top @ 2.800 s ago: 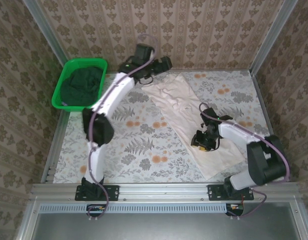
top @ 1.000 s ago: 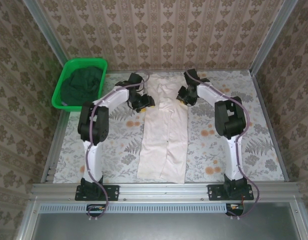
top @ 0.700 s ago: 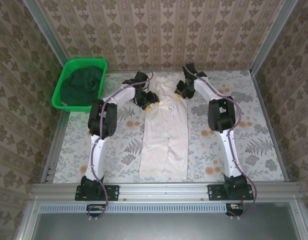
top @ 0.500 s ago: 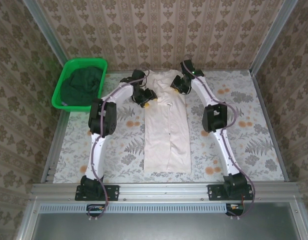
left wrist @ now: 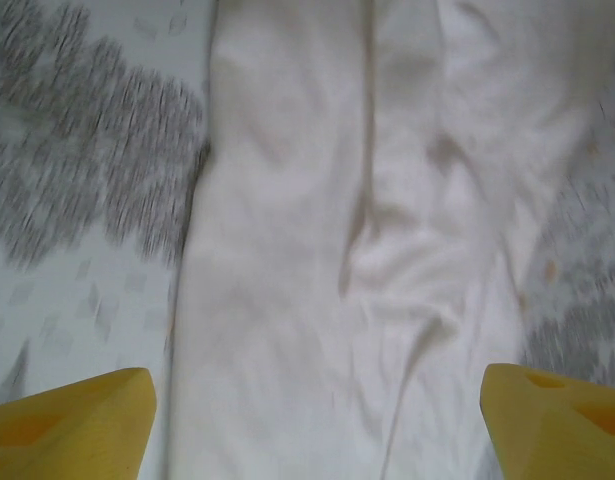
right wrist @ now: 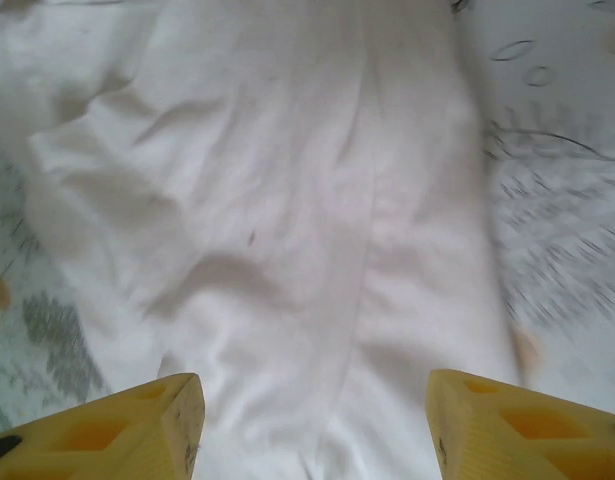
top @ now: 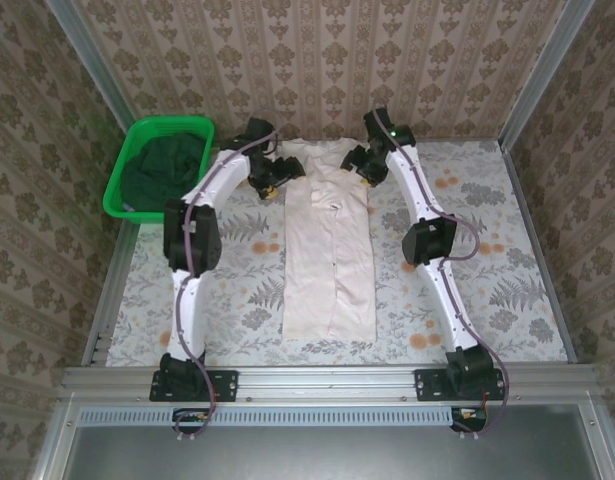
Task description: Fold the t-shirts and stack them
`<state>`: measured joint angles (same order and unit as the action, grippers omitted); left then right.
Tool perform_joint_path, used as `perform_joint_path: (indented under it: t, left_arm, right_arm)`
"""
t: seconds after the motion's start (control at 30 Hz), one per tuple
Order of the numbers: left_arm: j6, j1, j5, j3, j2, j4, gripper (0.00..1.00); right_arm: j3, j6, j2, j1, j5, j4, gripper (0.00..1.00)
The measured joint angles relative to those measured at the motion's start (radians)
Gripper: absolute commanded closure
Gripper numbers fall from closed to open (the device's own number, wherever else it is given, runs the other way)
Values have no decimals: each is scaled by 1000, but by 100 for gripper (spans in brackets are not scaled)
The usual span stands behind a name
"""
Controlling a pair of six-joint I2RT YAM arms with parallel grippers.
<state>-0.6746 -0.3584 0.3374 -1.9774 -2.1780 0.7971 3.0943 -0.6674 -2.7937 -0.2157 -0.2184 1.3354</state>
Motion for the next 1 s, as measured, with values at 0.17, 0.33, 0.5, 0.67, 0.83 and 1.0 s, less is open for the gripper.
perform_joint_path:
  t: [0.17, 0.33, 0.5, 0.67, 0.83, 1.0]
  left_arm:
    - [54, 3, 35, 357, 356, -32, 19]
    - [109, 20, 69, 666, 588, -49, 19]
    - [157, 24, 91, 866, 714, -35, 25]
    - [175, 14, 129, 1007, 820, -38, 35]
    - [165, -40, 163, 1128, 883, -45, 39]
    - [105, -156, 217, 1255, 919, -108, 42]
  right_arm:
    - [10, 105, 187, 10, 43, 167, 36]
    - [22, 179, 308, 24, 71, 233, 35]
    - [-107, 222, 448, 53, 85, 254, 32]
    - [-443, 240, 693, 82, 97, 258, 32]
    - [-1375, 154, 1241, 39, 47, -6, 38]
    - [-2136, -79, 1670, -53, -96, -324, 48]
